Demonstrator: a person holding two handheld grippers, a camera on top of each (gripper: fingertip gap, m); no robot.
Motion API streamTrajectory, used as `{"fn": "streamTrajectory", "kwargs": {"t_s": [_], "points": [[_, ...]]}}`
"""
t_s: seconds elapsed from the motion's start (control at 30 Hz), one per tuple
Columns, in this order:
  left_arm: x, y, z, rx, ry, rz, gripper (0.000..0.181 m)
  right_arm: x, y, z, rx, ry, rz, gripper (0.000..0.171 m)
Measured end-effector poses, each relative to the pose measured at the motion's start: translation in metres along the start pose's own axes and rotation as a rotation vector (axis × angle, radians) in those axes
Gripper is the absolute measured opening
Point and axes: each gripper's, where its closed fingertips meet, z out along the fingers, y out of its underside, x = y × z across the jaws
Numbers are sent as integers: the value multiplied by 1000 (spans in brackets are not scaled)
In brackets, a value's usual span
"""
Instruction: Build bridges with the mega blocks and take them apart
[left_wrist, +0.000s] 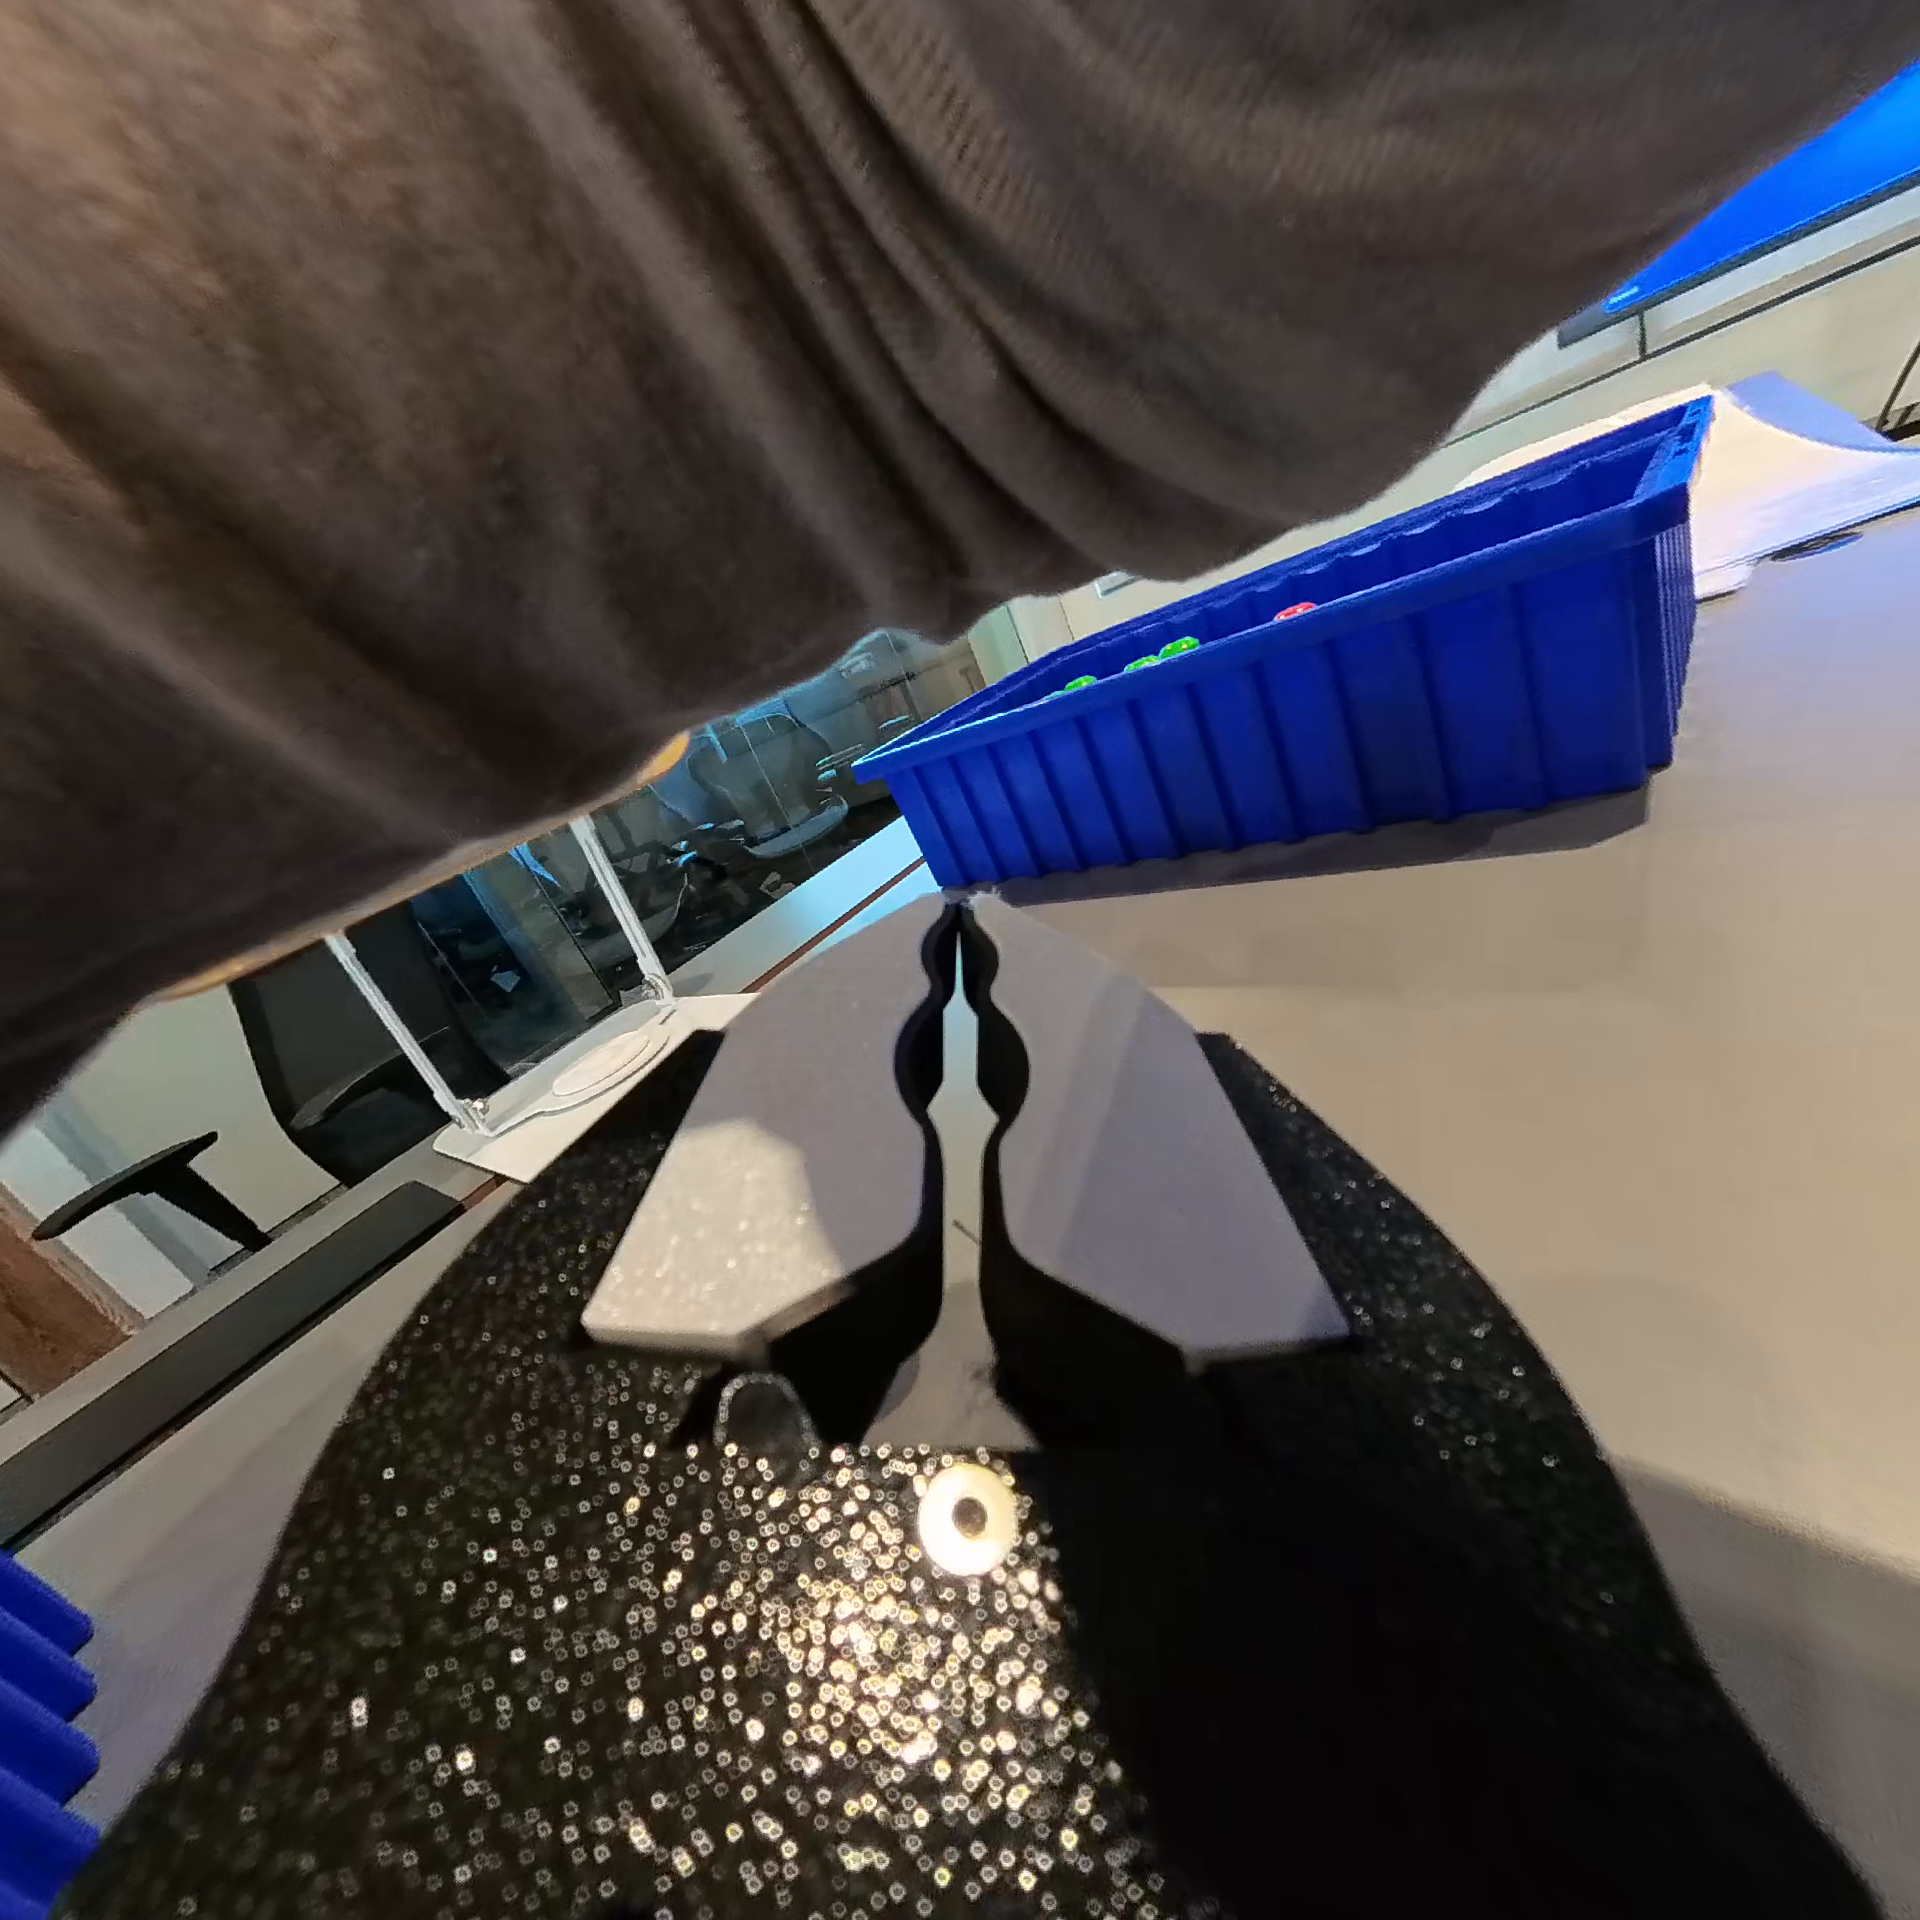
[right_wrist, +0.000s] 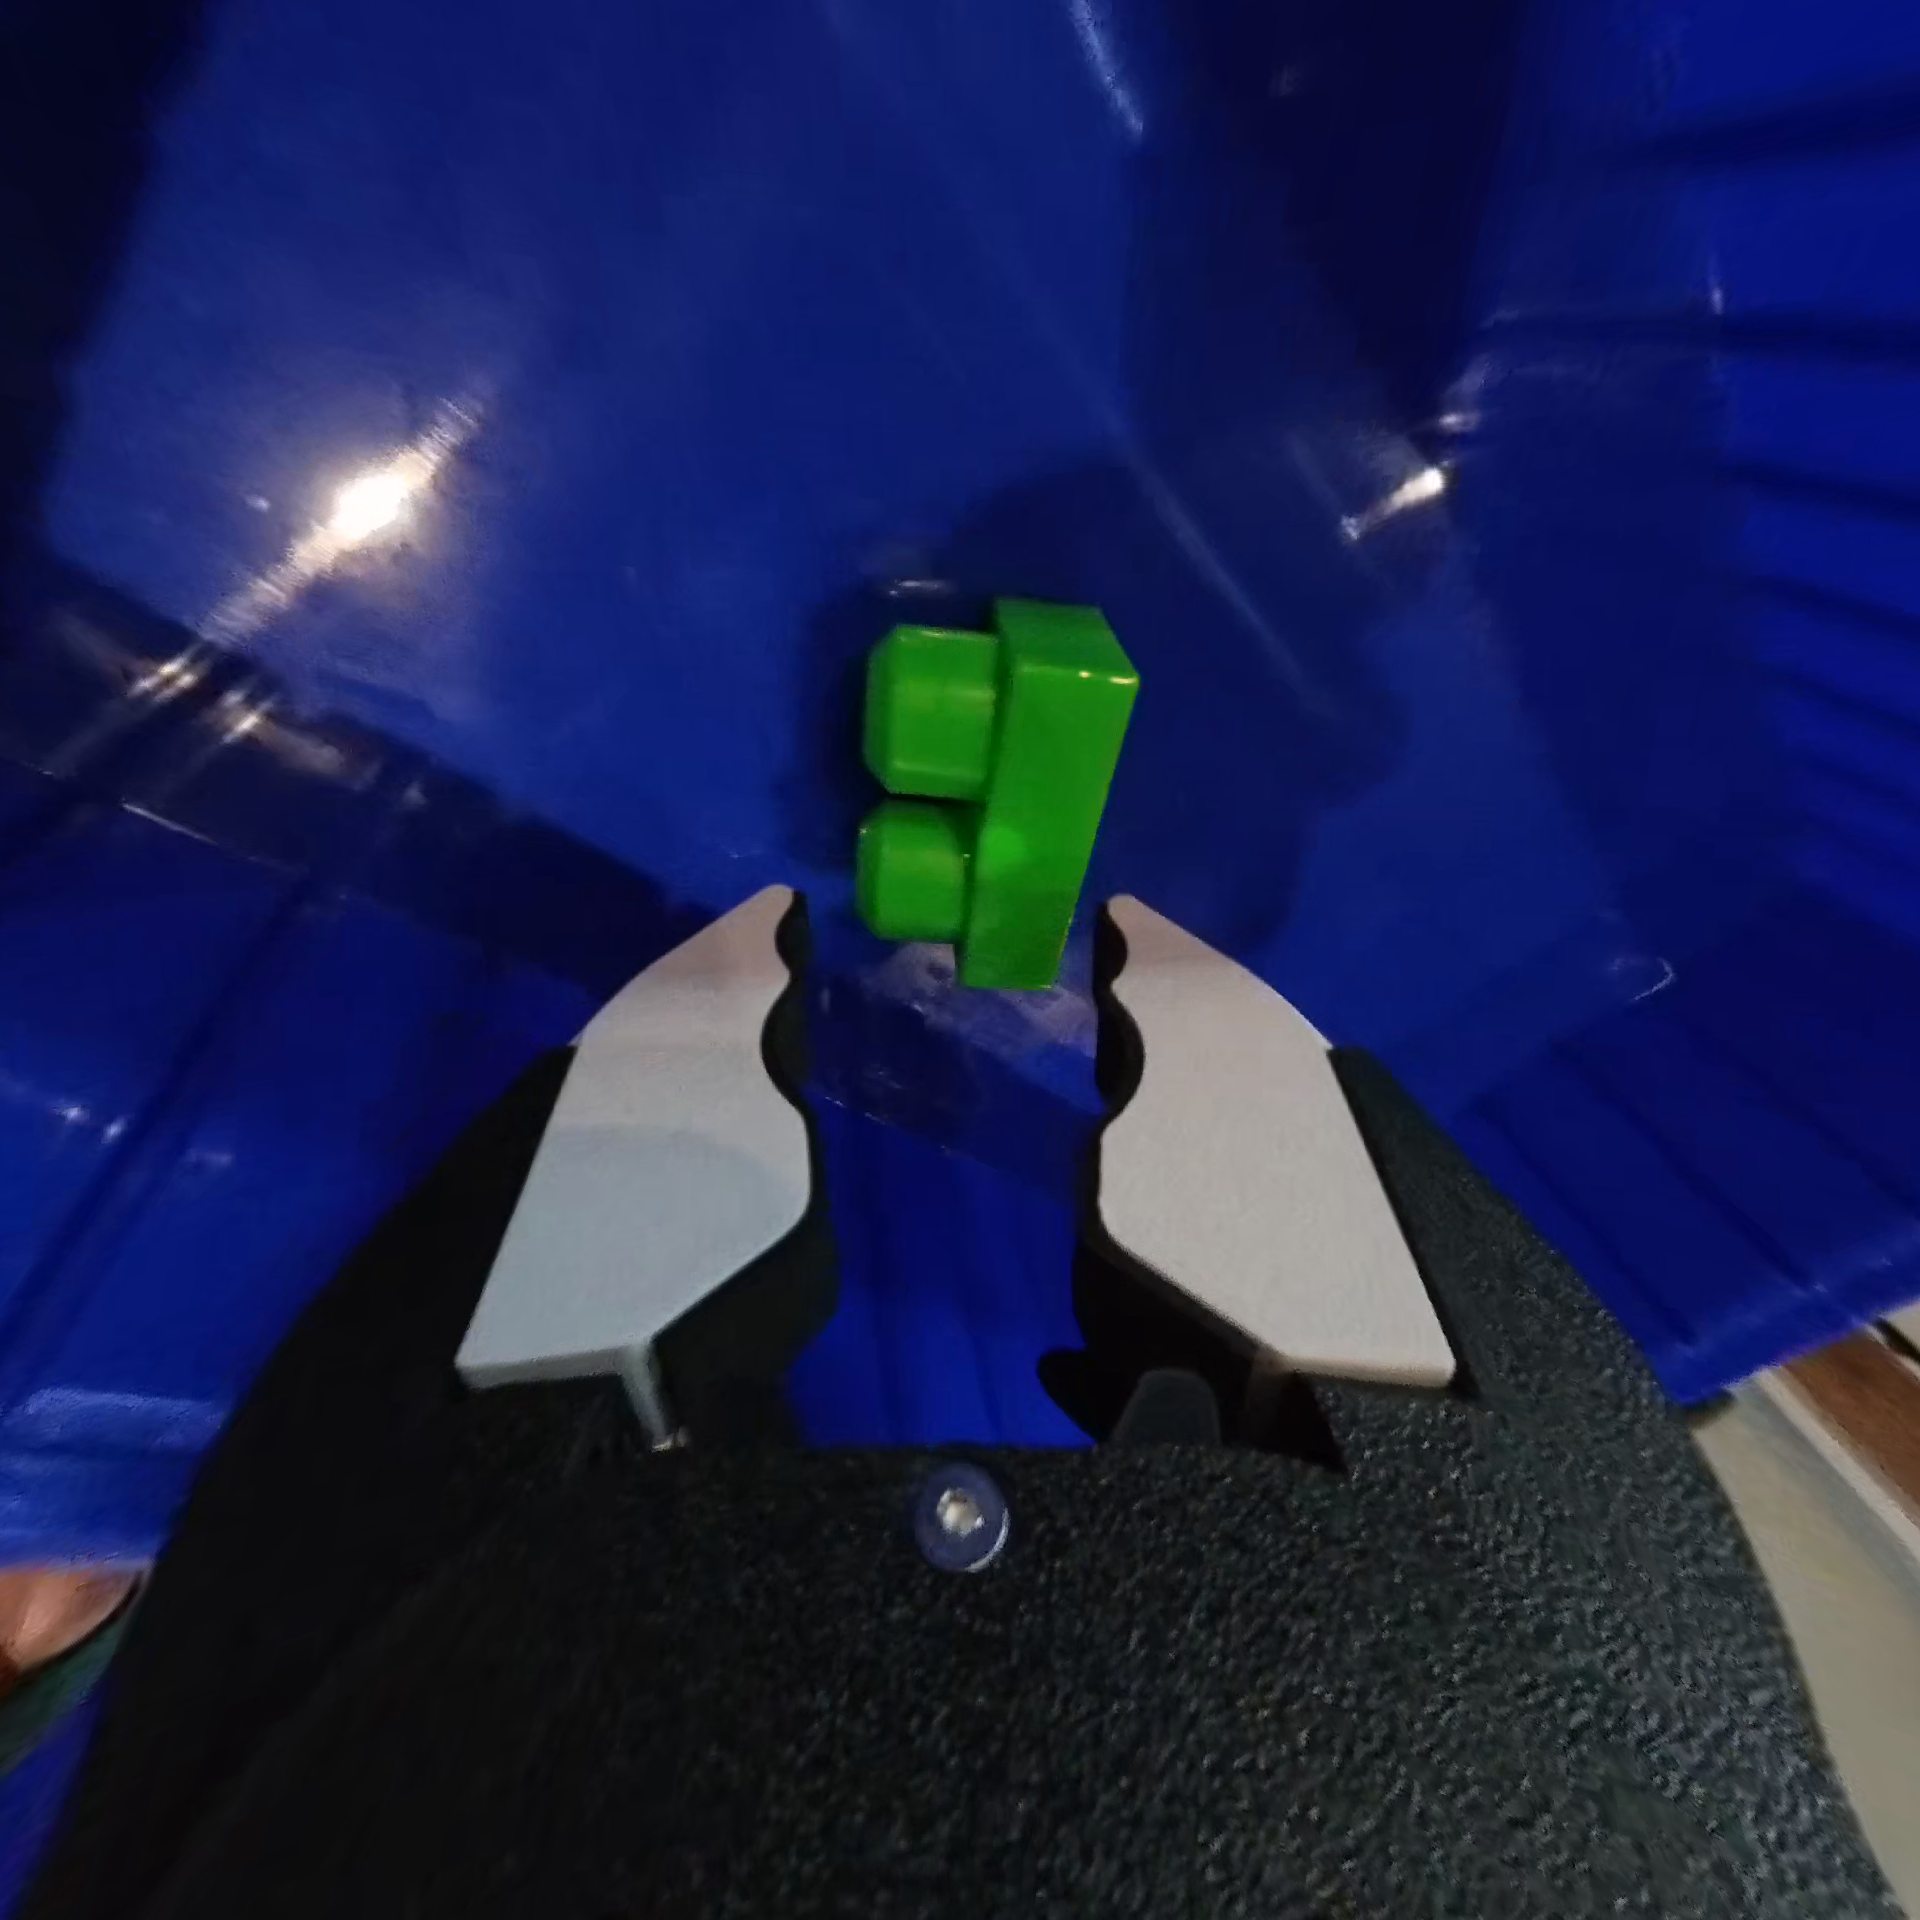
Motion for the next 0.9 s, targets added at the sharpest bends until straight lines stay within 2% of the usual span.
{"fn": "streamTrajectory", "kwargs": {"t_s": [0.03,0.17,0.23,0.27,0.33,0.43,0.53,0.63,0.73,0.9], "points": [[0,0,0,0,0,0,0,-1,0,3,-7,-1,3,55],[0,0,0,0,1,1,0,5,-4,10,-18,41,23,57],[0,0,0,1,3,2,0,10,-2,14,-43,55,33,53],[0,0,0,1,3,1,0,11,-2,16,-48,51,46,45],[0,0,0,2,4,1,0,11,-3,15,-30,31,74,45],[0,0,0,3,4,0,0,12,-5,-1,76,3,166,45],[0,0,-1,2,4,2,0,17,9,-35,218,12,298,44],[0,0,-1,3,4,2,0,14,49,-69,348,40,499,44],[0,0,-1,4,4,1,0,-3,107,-102,447,140,757,44],[-2,-1,-1,12,-2,-14,0,-87,200,-130,552,198,1271,44]]}}
